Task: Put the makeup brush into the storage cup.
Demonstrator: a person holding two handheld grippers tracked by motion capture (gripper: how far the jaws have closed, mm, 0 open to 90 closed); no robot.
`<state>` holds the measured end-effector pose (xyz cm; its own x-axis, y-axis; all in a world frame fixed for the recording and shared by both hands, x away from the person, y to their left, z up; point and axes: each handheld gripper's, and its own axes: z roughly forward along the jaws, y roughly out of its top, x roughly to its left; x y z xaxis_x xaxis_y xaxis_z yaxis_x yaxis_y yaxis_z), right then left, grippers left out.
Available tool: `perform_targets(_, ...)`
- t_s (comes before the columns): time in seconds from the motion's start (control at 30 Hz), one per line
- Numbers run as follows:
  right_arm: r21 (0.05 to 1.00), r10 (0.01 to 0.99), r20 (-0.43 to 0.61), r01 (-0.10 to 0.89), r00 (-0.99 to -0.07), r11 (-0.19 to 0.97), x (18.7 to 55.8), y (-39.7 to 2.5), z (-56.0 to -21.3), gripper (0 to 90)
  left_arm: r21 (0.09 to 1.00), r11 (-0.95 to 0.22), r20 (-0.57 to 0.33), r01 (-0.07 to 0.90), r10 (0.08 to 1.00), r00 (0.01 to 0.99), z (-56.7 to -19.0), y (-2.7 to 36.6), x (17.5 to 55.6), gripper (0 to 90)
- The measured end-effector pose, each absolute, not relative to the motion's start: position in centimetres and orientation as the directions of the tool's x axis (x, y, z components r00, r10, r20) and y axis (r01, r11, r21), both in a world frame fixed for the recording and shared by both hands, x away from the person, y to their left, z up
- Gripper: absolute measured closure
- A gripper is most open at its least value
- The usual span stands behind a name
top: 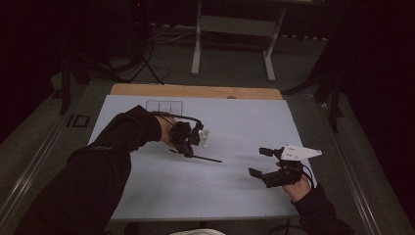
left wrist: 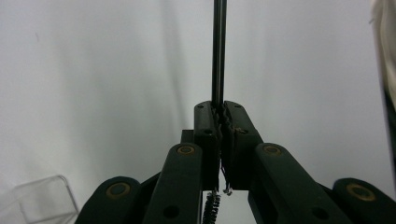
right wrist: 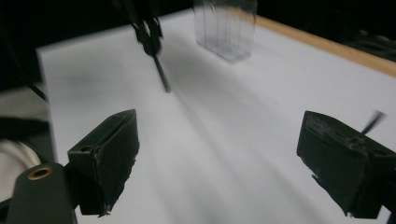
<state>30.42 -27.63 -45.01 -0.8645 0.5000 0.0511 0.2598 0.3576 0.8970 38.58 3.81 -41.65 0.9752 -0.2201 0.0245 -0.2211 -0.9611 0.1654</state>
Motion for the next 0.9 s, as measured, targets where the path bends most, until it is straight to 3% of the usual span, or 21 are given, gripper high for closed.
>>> perform_targets(0.33,0.77,0.418,0.07,0.316,-0.906,0.555,32.1,-24.8,-45.6,13.8,0.123,-0.957,0.045,-0.261,-0.258,0.965,-42.0,2.1,38.2,86.1)
perform_targets(0.57,0.691,0.391,0.1,0.346,-0.915,0.635,32.8,-22.7,-45.3,30.6,0.114,-0.956,0.054,-0.27,-0.265,0.963,-42.1,0.8,37.9,86.1)
perform_targets(0.9,0.617,0.404,0.133,0.395,-0.905,0.681,33.6,-21.1,-45.6,41.1,0.088,-0.944,0.072,-0.319,-0.313,0.947,-42.1,-1.1,37.5,86.1)
